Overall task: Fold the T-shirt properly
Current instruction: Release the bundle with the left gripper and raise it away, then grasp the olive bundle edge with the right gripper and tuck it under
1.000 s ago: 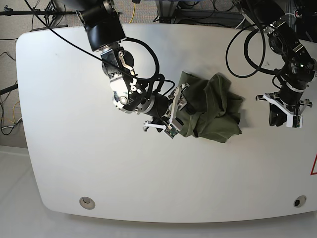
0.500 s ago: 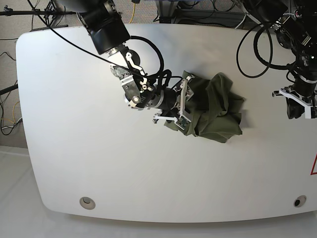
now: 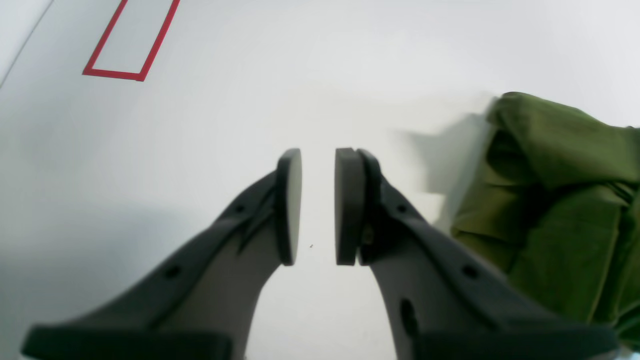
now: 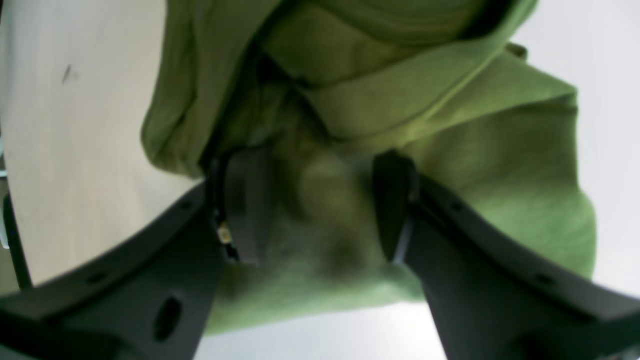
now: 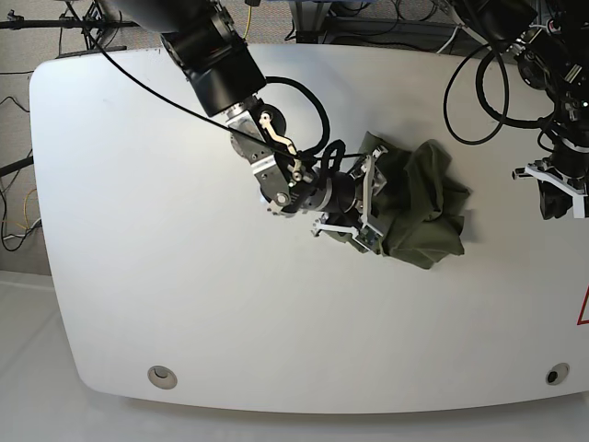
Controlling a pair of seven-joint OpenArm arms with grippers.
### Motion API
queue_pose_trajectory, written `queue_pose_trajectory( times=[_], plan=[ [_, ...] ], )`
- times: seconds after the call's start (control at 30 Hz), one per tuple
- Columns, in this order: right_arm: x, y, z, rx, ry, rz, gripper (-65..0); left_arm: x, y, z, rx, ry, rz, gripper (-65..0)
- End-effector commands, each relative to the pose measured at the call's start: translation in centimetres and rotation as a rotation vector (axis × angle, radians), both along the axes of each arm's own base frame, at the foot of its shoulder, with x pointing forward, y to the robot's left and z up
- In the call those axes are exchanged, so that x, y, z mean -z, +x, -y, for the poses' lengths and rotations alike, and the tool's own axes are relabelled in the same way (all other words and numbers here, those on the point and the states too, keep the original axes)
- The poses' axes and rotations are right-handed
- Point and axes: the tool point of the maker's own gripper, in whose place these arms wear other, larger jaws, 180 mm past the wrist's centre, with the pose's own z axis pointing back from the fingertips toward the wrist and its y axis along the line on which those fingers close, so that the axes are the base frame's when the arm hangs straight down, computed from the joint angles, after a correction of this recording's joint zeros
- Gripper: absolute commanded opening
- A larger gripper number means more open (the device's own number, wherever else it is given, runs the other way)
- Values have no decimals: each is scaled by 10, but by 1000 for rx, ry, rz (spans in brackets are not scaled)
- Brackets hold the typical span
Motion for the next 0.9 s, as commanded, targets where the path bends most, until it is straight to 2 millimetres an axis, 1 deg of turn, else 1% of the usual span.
queue_pose_trajectory(
  times=[0.0,0.23,0.53,0.57,0.67,0.73,0.87],
  plan=[
    [-24,14,-12,-6,51,50,-340,-13,3,-1,8,20,43,-546],
    [-34,21,-15,-8,58,72,-340,-11,1,-2,6,19,37,-546],
    [-36,21,-18,-18,56,78,-340,-9,-2,-3,5,20,27,-546],
    [-36,17,-22,-35,52,80,-340,-9,-2,-3,5,20,27,-546],
    [-39,15,-29,-65,45,97,-340,-8,-2,-3,4,19,26,-546],
    [-43,9,-41,-96,48,104,-340,-8,-2,-3,4,19,26,-546],
    [-45,-2,-56,-142,45,115,-339,-6,-4,-2,4,17,20,-546]
  ],
)
